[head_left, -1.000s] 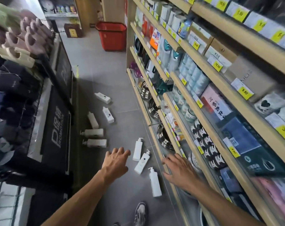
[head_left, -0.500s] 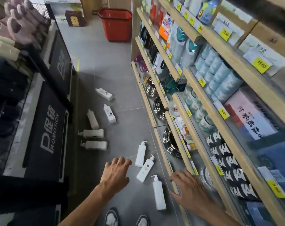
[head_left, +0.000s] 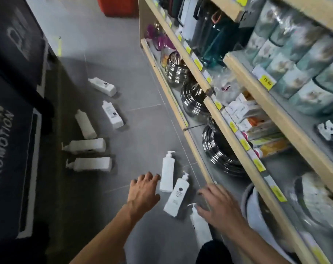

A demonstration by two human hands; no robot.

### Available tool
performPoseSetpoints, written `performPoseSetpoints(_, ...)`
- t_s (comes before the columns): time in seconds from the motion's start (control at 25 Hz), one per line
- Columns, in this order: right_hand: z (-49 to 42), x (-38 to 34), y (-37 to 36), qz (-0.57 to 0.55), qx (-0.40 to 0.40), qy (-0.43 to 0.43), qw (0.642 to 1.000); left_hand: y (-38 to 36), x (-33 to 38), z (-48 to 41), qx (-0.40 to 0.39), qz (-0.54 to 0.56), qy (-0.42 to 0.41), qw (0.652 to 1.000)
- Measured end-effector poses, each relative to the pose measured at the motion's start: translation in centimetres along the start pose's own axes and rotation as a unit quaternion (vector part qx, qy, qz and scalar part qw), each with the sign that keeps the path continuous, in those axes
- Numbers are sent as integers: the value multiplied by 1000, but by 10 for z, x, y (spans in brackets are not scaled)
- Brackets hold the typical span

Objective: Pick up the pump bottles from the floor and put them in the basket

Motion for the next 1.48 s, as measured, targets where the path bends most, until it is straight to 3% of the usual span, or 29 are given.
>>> performPoseSetpoints(0.12, -56, 13, -89, -3, 19, -42, 999, -82, -36, -65, 5, 7, 6, 1000)
performPoseSetpoints(0.36, -146, 50, -227, -18, 30, -69, 997, -174, -81, -195, 23, -20, 21, 999)
performPoseSetpoints(0.48, -149, 91, -296, -5, -26, -138, 990, -219, -91, -229, 31, 42, 61, 997)
performPoseSetpoints(0.68, -119, 140, -379, -103, -23, -279, 955, -284, -94, -261, 84, 139, 144, 976)
performPoseSetpoints(1.04, -106, 124, -401, -150, -101, -347, 920, -301, -109, -237, 74, 113, 137, 981)
performPoseSetpoints(1.32, -97, 117, -432, -206, -135, -510, 825, -308, -140, -222, 92, 90, 151, 980)
performPoseSetpoints(1.48, -83, 108, -450, -228, -124, -537, 803, -320, -143, -222, 117, 86, 163, 976)
Point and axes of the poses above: each hand's wrist, its own z-axis away from the middle knuckle, its own y-axis out of the back of the hand, x = y × z, the point moved 9 cm from there along -z, towards the middle knuckle, and after that the axes turned 13 degrees about -y, right-handed, at the moved point
